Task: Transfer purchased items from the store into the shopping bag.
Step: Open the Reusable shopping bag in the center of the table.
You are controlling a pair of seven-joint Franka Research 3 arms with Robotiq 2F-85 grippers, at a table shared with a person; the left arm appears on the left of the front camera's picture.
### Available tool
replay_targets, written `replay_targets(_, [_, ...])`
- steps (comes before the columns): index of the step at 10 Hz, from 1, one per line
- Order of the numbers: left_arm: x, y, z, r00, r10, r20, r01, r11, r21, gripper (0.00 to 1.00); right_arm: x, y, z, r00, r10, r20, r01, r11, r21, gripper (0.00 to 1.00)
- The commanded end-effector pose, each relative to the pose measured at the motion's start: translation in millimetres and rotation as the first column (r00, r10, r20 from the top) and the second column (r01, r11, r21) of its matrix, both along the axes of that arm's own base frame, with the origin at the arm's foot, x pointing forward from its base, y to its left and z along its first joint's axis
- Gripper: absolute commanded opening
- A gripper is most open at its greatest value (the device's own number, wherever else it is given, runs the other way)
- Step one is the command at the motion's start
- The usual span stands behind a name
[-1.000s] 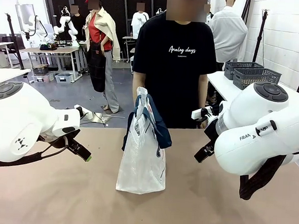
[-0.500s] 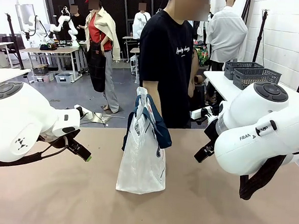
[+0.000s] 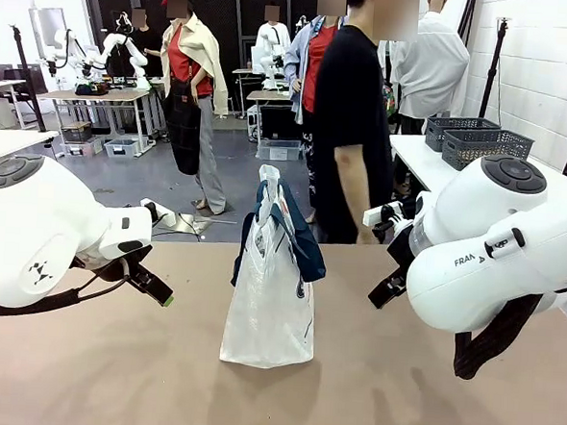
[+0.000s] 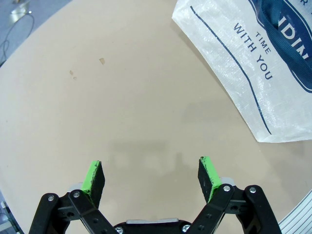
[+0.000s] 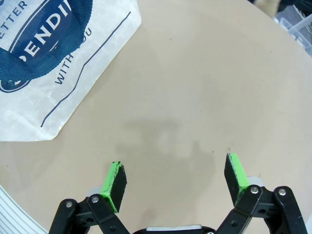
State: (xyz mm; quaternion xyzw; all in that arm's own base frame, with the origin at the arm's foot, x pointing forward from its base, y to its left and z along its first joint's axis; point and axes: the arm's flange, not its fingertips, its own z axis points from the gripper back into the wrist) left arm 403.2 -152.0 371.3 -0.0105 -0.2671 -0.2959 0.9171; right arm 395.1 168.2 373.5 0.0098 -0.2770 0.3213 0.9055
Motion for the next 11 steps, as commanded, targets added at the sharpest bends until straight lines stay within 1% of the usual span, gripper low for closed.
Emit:
replay_targets(1, [0,1,0,1.0,0.002,0.0,-0.002,1.0,-0.001,1.0,0,0,0,1.0,0.0,0.0,0.0,1.0,0.0,1.0])
replay_targets(3, [0,0,0,1.0,0.0,0.0,0.0,1.0,0.0,1.0,0,0,0,1.0,0.0,0.0,0.0,1.0,0.0,1.0])
replay_targets(4, [-4,-5,12,0.999,-0.033,-0.041,0.03,0.997,-0.069,1.0,-7,8,7,0.997,0.046,-0.065,-0.043,0.998,0.039,1.0])
replay_targets(5, [-8,-9,28,0.997,-0.045,-0.059,0.039,0.994,-0.105,1.0,-9,14,17,0.995,0.036,-0.098,-0.033,0.999,0.034,1.0])
replay_targets(6, [-10,-11,46,0.996,-0.053,-0.078,0.042,0.99,-0.138,1.0,-7,18,30,0.989,0.048,-0.142,-0.04,0.998,0.057,1.0])
replay_targets(7, [-9,-17,67,0.993,0.016,-0.121,-0.033,0.99,-0.14,1.0,-1,21,46,0.981,0.029,-0.191,-0.018,0.998,0.058,1.0])
replay_targets(9, [-7,-29,107,0.984,0.124,-0.126,-0.14,0.982,-0.128,1.0,17,29,86,0.978,-0.018,-0.207,0.019,1.0,0.005,1.0])
replay_targets(10, [-2,-40,130,0.978,0.172,-0.117,-0.184,0.978,-0.103,1.0,30,41,111,0.974,-0.012,-0.226,0.012,1.0,-0.003,1.0])
replay_targets(11, [6,-49,156,0.984,0.139,-0.108,-0.152,0.98,-0.129,1.0,46,56,140,0.97,-0.004,-0.242,0.004,1.0,-0.002,1.0])
